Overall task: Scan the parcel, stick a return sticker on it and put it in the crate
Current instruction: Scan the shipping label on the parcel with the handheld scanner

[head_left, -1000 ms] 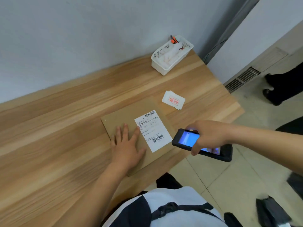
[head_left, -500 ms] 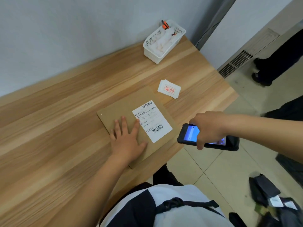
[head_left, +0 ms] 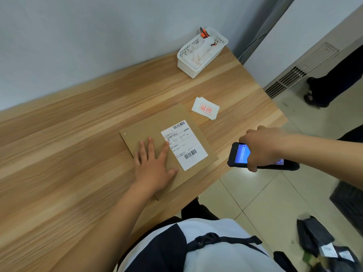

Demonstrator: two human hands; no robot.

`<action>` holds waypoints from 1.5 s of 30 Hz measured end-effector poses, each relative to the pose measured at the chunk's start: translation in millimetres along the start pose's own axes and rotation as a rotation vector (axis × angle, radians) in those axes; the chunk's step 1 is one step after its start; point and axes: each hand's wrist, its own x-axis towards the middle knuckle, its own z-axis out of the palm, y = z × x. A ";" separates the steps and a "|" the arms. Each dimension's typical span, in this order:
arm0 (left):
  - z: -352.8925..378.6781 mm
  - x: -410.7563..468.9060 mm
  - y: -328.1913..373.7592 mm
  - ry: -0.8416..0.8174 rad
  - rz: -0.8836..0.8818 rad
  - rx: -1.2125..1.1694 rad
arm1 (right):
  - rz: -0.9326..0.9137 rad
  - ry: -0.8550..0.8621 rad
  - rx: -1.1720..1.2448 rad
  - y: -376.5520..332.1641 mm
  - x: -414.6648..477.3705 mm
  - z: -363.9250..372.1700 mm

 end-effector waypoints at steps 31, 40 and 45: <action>-13.9 6.8 19.1 -0.033 -0.157 -0.064 | -0.058 0.103 0.418 50.8 127.5 49.4; -26.6 16.0 42.5 -0.115 -0.313 -0.047 | -0.008 0.271 0.644 25.7 189.5 101.0; -28.5 19.4 49.9 -0.133 -0.367 -0.067 | -0.005 0.352 0.696 14.8 196.0 111.5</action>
